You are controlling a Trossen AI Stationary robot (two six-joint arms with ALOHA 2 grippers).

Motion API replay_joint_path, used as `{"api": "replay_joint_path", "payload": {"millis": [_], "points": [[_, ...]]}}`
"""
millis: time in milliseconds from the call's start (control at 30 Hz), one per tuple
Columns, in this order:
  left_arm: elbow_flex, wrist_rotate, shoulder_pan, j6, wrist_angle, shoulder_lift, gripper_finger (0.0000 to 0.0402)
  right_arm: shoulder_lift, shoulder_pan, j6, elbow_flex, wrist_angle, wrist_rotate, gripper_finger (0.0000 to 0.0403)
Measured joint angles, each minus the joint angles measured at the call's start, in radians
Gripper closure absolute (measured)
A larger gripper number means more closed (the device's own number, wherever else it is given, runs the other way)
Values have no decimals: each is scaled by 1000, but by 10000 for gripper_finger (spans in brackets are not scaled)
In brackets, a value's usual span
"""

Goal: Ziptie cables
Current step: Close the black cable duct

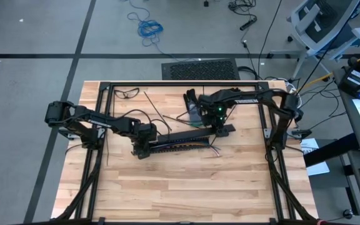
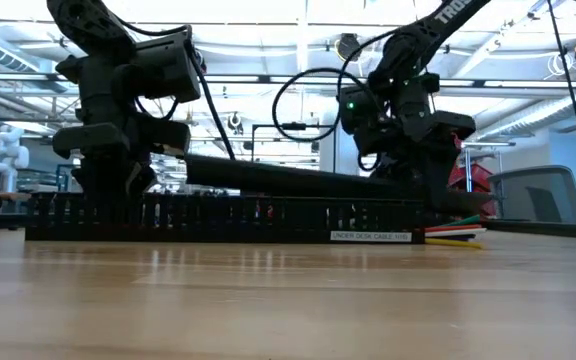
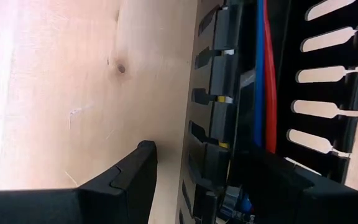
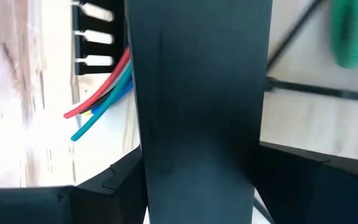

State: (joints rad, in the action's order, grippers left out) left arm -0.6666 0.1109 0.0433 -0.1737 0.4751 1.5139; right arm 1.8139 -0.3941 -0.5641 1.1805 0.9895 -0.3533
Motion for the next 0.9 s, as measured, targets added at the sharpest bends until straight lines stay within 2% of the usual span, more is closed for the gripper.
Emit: {"api": "replay_joint_path", "payload": {"millis": [367,567,900], "points": [[0,-7,10,7,0,-18,185,-118,-2,89,0,90,49,173],[0,-92,58,34,-28,-101,185,-146,-1,85,0,171,146,170],[-46,-150,160,37,-62,-242,185,-180,11,148,0,166,168,169]]}}
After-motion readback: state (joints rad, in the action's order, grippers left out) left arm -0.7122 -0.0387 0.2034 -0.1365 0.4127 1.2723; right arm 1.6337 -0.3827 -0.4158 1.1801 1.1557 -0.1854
